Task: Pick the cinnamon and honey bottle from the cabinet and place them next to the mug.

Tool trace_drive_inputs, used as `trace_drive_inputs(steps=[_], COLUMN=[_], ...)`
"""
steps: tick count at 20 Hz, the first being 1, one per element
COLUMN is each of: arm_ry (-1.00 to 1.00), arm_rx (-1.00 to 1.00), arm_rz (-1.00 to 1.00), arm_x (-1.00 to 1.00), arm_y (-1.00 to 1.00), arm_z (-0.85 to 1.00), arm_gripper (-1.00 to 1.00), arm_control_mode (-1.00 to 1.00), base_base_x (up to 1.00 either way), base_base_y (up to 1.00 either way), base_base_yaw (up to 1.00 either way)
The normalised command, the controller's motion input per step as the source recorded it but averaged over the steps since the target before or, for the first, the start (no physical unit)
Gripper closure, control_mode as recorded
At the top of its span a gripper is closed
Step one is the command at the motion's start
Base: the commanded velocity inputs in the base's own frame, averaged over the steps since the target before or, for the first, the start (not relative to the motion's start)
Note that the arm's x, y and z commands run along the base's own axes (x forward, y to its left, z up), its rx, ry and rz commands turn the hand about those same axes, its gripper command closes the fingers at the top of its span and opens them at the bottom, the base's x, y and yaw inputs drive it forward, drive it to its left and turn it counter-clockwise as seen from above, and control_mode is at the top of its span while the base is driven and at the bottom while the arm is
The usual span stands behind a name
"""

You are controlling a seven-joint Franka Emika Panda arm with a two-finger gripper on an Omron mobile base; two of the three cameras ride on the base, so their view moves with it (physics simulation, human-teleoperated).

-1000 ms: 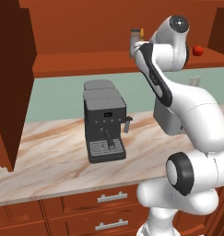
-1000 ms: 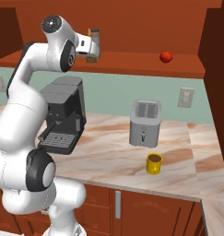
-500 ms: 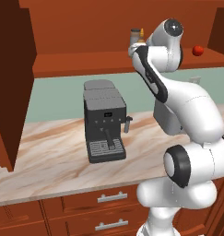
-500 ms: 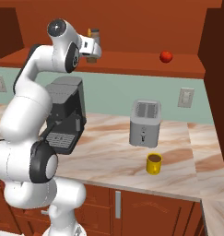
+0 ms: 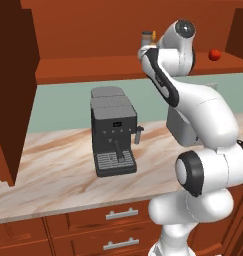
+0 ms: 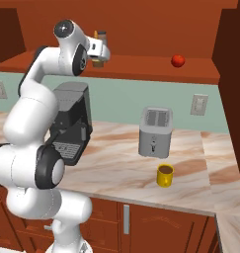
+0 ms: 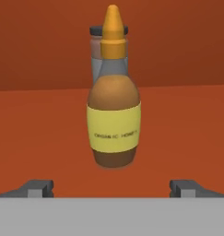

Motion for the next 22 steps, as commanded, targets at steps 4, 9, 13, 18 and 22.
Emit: trace_drive_inputs(steps=[4, 9, 13, 18, 22], arm_ry=[0.00, 0.01, 0.00, 0.01, 0.02], arm_rx=[0.00, 0.00, 0.00, 0.00, 0.00], arm_rz=[0.00, 0.00, 0.00, 0.00, 0.00], arm_x=[0.20, 0.22, 0.22, 0.20, 0.20], arm_y=[0.00, 0.00, 0.00, 0.00, 0.00], arm_z=[0.00, 0.00, 0.00, 0.00, -0.03], arm_gripper=[-1.00, -1.00, -1.00, -1.00, -1.00], arm_control_mode=[-1.00, -1.00, -1.00, -1.00, -1.00], base_base_x=[0.00, 0.00, 0.00, 0.00, 0.00], base_base_y=[0.00, 0.00, 0.00, 0.00, 0.00], base_base_yaw=[0.00, 0.00, 0.00, 0.00, 0.00])
